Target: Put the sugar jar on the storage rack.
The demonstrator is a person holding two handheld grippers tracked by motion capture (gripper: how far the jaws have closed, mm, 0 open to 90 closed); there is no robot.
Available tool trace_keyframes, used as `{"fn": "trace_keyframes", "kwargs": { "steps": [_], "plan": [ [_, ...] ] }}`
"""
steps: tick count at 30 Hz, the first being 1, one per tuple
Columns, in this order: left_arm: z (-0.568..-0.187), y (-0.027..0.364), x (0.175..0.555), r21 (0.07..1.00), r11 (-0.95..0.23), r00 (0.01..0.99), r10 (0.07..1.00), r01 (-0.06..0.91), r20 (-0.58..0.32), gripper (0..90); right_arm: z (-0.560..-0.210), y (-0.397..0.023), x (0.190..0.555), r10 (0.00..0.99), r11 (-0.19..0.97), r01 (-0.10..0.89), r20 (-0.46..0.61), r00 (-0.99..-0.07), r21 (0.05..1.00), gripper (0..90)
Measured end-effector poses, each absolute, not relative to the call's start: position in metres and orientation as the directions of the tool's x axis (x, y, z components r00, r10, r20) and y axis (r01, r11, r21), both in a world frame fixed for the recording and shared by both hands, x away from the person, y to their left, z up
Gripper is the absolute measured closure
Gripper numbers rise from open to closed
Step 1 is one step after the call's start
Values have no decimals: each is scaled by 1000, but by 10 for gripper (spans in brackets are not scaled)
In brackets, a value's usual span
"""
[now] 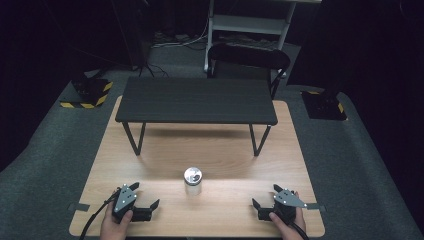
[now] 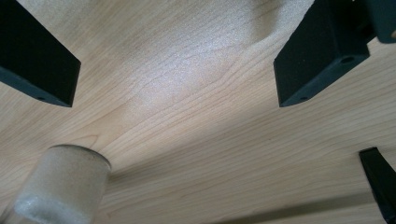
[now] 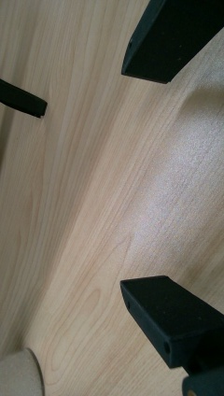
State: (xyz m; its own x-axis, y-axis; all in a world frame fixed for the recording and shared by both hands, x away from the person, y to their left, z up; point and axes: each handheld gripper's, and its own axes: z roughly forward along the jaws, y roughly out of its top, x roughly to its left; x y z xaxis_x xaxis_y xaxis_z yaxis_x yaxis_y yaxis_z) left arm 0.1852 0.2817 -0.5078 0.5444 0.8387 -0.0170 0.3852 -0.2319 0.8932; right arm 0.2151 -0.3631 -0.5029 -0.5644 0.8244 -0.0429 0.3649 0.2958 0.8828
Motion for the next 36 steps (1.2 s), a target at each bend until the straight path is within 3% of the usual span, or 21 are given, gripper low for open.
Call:
{"fn": "trace_keyframes", "kwargs": {
  "steps": [30,36],
  "plan": [
    [-510,285,183,902,-224,556,831,369,-21,6,-502,-367,219,813,296,373,-26,-582,879,0],
    [-511,287,177,923,-211,561,828,321,-7,6,-502,-367,219,811,295,372,-24,-585,880,0]
  ]
}}
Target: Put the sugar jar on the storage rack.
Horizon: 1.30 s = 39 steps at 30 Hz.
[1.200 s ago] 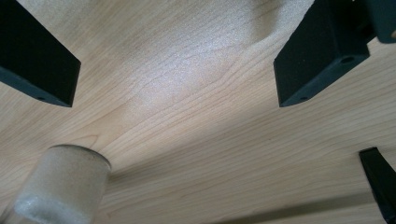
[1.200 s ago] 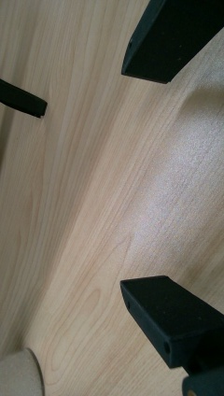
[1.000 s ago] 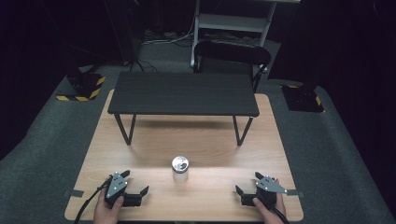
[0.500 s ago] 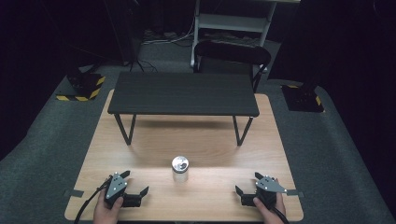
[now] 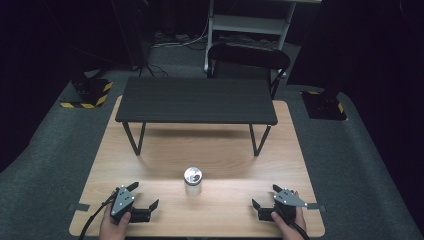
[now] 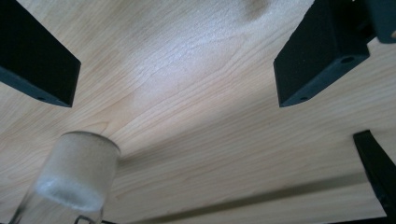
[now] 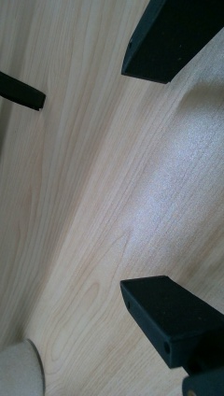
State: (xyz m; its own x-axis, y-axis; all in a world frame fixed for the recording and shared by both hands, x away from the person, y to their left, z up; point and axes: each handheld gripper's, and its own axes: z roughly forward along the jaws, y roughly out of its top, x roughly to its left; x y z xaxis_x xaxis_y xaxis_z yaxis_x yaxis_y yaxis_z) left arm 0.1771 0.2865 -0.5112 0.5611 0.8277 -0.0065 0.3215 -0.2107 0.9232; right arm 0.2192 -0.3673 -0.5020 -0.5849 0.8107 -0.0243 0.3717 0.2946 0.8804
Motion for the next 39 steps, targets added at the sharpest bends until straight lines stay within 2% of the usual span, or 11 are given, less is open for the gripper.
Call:
{"fn": "trace_keyframes", "kwargs": {
  "steps": [17,24,28,39],
  "plan": [
    [-507,266,162,981,-122,614,789,153,2,6,-502,-367,219,810,296,372,-25,-586,880,0],
    [-508,253,163,985,-116,641,767,131,5,6,-502,-367,219,810,298,371,-28,-585,880,0],
    [-517,243,165,991,-70,631,775,117,-20,6,-502,-367,219,810,296,371,-25,-586,880,0],
    [-526,226,183,987,-72,642,766,146,-39,8,-503,-368,219,809,295,366,-27,-587,883,0]
  ]
}}
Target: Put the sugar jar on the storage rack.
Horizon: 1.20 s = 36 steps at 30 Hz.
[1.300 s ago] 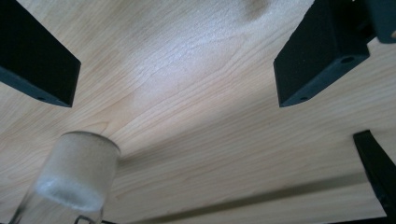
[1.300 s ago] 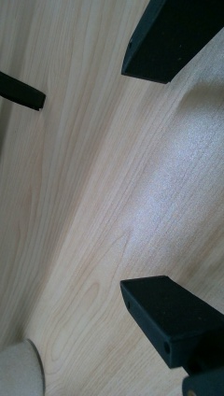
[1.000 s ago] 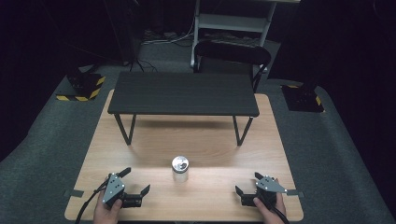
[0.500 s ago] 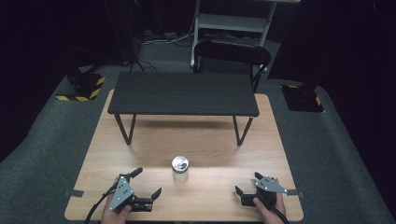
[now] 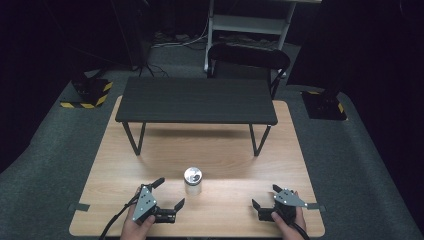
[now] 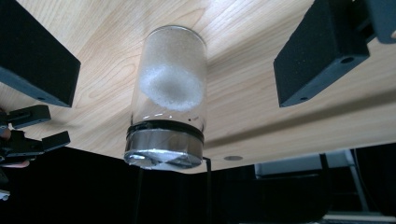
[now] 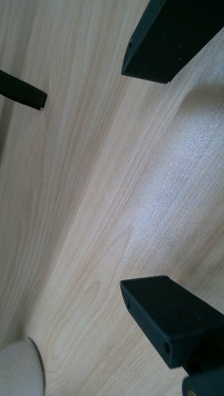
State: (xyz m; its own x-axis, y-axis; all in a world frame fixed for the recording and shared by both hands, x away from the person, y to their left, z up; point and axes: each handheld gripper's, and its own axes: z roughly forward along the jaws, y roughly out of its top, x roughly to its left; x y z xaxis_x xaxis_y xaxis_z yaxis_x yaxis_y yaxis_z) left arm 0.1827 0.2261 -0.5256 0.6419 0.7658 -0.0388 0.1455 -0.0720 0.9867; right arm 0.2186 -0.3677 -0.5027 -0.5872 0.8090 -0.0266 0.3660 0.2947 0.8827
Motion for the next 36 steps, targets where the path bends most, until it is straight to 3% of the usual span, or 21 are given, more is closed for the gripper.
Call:
{"fn": "trace_keyframes", "kwargs": {
  "steps": [21,29,36],
  "plan": [
    [-541,192,211,986,-92,657,754,138,-21,23,-504,-369,218,805,295,358,-29,-592,886,0],
    [-541,183,221,982,-96,650,759,162,-33,67,-504,-369,218,804,295,357,-28,-593,886,0],
    [-541,181,225,982,-88,650,759,169,-44,159,-504,-369,218,803,294,355,-29,-595,887,0]
  ]
}}
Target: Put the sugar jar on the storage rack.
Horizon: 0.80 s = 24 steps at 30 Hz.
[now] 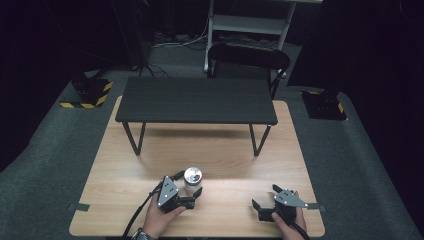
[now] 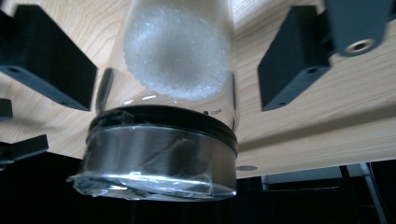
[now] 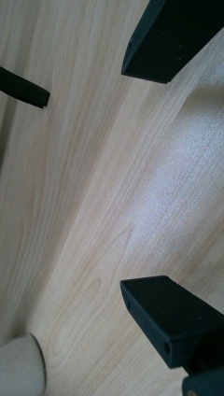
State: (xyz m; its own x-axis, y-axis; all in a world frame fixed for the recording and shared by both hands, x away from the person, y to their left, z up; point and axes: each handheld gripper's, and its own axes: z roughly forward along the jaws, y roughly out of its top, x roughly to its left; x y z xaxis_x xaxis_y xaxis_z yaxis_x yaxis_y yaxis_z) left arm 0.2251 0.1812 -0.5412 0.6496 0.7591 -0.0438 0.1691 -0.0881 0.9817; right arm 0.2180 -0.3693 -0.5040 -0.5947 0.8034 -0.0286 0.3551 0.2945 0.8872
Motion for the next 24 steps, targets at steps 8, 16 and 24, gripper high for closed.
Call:
{"fn": "trace_keyframes", "kwargs": {
  "steps": [8,16,24],
  "plan": [
    [-543,181,227,982,-86,657,752,167,-46,272,-504,-369,218,803,298,352,-34,-595,887,0],
    [-541,182,228,982,-91,664,747,167,-43,304,-505,-369,217,801,298,344,-37,-597,890,0],
    [-538,185,229,980,-92,677,734,178,-53,309,-505,-369,217,800,301,342,-40,-599,890,0]
  ]
}}
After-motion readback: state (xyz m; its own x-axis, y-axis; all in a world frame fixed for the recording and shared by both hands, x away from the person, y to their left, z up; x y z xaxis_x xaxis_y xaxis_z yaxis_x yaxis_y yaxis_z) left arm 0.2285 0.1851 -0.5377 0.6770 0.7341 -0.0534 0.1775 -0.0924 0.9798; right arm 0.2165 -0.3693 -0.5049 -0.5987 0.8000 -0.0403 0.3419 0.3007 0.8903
